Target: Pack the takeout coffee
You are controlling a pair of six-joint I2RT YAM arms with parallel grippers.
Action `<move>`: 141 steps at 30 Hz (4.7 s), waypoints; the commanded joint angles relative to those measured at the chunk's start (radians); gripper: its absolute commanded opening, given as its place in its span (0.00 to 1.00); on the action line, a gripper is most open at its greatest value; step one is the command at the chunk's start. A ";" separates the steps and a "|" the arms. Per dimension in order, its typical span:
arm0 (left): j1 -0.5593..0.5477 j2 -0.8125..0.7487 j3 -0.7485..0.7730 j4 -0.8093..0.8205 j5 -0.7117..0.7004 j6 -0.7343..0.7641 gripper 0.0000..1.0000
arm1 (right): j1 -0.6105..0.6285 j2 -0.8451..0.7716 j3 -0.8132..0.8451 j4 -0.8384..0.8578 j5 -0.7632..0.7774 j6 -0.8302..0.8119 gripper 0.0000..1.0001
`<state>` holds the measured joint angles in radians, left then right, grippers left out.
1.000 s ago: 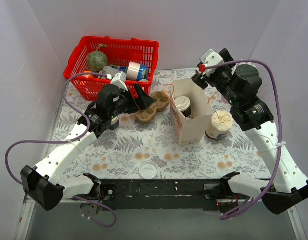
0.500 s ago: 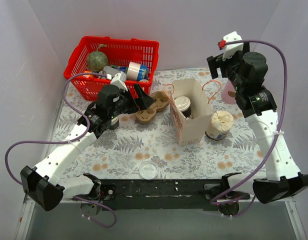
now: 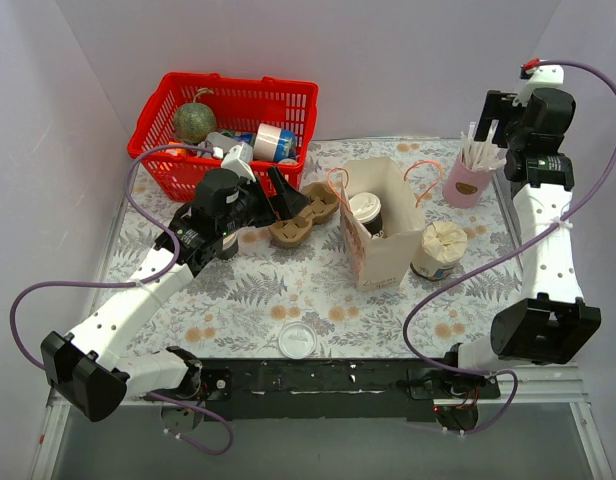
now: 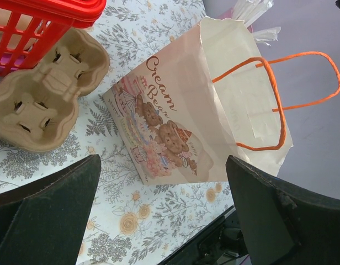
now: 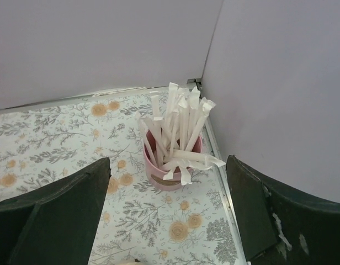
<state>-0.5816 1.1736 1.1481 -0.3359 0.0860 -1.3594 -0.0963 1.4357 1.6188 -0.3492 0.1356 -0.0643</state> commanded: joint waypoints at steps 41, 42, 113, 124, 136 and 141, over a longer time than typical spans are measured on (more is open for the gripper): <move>0.003 0.063 -0.004 0.020 -0.054 0.042 0.98 | -0.126 0.249 -0.074 0.142 -0.162 0.167 0.68; 0.003 0.064 -0.005 0.023 -0.055 0.043 0.98 | -0.126 0.252 -0.082 0.153 -0.171 0.161 0.68; 0.003 -0.109 -0.097 -0.063 -0.040 0.023 0.98 | 0.316 -0.247 0.153 -0.378 -0.536 0.003 0.01; 0.003 -0.092 -0.094 -0.103 -0.068 0.051 0.98 | 0.348 -0.270 0.181 -0.554 -0.502 -0.103 0.01; 0.002 -0.086 -0.113 -0.084 -0.048 0.033 0.98 | 0.415 -0.229 0.009 -0.579 -0.508 -0.210 0.01; 0.002 -0.094 -0.120 -0.087 -0.052 0.028 0.98 | 0.437 -0.215 -0.040 -0.550 -0.495 -0.204 0.27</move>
<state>-0.5816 1.0969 1.0397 -0.4225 0.0341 -1.3296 0.3275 1.2259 1.5993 -0.9257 -0.3740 -0.2565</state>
